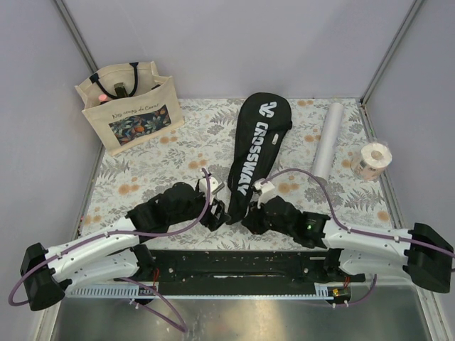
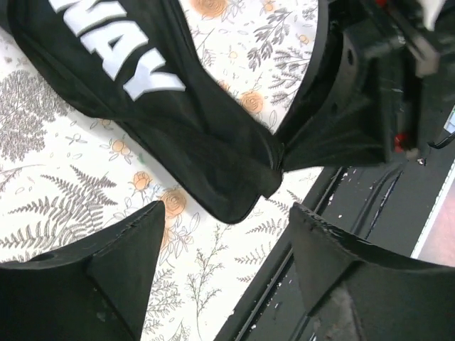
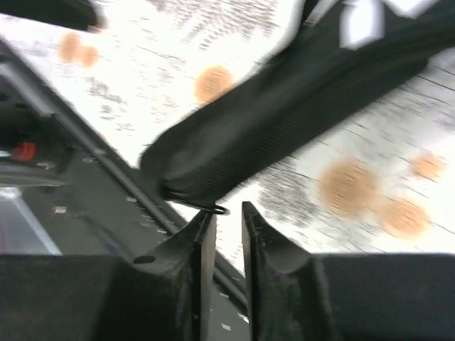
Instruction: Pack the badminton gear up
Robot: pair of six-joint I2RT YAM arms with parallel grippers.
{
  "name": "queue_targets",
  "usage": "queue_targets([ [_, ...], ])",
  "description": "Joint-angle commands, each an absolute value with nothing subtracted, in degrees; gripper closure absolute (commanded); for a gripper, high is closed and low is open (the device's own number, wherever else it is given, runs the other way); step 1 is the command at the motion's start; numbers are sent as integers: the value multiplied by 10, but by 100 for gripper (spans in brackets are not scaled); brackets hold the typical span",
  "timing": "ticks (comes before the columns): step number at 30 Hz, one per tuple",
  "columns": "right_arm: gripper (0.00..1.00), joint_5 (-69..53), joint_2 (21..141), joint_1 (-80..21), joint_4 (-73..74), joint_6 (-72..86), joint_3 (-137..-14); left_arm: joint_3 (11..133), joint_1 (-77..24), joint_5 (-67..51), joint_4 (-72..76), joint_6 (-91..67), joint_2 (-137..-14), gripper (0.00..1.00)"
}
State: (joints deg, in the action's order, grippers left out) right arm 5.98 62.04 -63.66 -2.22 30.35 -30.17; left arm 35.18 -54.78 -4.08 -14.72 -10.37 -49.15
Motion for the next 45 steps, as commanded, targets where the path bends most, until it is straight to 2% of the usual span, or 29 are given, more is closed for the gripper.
queue_targets([
  [1, 64, 218, 538, -621, 77, 378, -265, 376, -555, -55, -87, -108, -489, 22],
  [3, 51, 247, 514, -621, 132, 403, -262, 387, -555, -36, -91, -98, -494, 19],
  [6, 28, 287, 482, -621, 198, 424, -274, 411, -555, 23, -100, -94, -510, 1],
  [10, 12, 332, 443, -621, 238, 410, -309, 474, -555, 128, -162, -96, -545, 1],
  [11, 1, 346, 433, -621, 250, 404, -319, 495, -555, 152, -183, -98, -552, 1],
  [15, 0, 393, 398, -621, 319, 351, -386, 531, -555, 198, -222, -114, -536, 1],
  [22, 1, 456, 308, -621, 414, 272, -469, 500, -555, 191, -185, -166, -387, 1],
  [31, 0, 430, 156, -621, 398, 297, -453, 463, -555, 202, -203, -185, -266, 1],
  [45, 0, 456, 146, -621, 422, 300, -463, 440, -555, 209, -211, -205, -220, 1],
])
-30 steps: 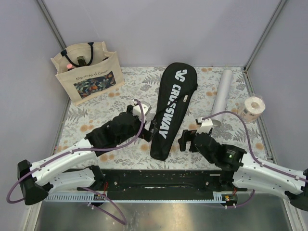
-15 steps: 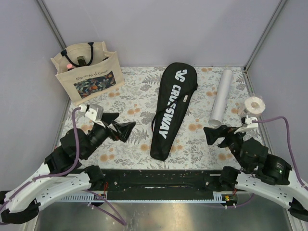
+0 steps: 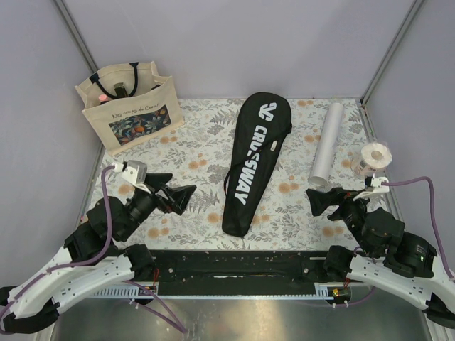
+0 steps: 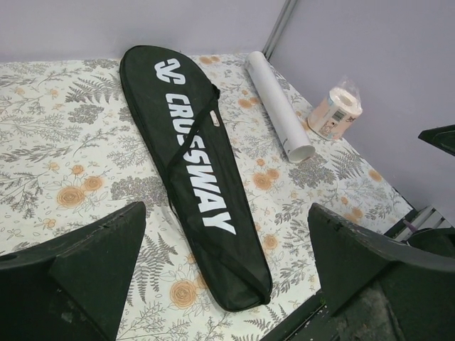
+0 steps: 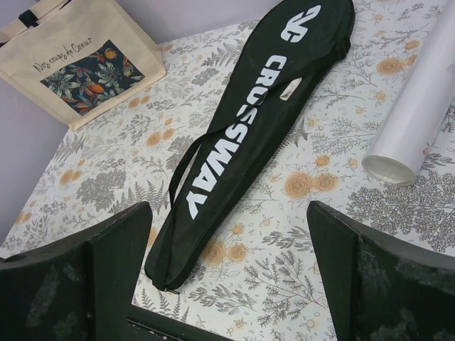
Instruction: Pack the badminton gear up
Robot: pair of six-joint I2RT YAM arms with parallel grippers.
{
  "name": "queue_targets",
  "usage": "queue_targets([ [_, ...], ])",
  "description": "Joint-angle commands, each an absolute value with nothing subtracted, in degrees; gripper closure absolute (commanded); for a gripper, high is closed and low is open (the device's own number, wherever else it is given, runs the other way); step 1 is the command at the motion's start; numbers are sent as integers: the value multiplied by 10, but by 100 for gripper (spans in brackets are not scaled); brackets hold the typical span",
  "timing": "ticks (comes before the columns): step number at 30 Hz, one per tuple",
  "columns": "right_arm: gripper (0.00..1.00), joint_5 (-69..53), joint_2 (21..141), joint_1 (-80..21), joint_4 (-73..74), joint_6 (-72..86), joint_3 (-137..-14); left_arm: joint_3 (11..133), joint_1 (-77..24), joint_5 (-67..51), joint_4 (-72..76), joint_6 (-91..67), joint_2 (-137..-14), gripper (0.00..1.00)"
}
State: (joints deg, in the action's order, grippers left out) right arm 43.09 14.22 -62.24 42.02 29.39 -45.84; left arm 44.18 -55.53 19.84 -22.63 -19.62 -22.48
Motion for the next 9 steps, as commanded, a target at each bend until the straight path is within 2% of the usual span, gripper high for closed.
queue_targets([
  [1, 0, 454, 146, -621, 421, 301, -461, 440, -555, 209, -211, -206, -220, 1],
  [9, 1, 453, 146, -621, 423, 301, -461, 446, -556, 207, -209, -203, -228, 1],
])
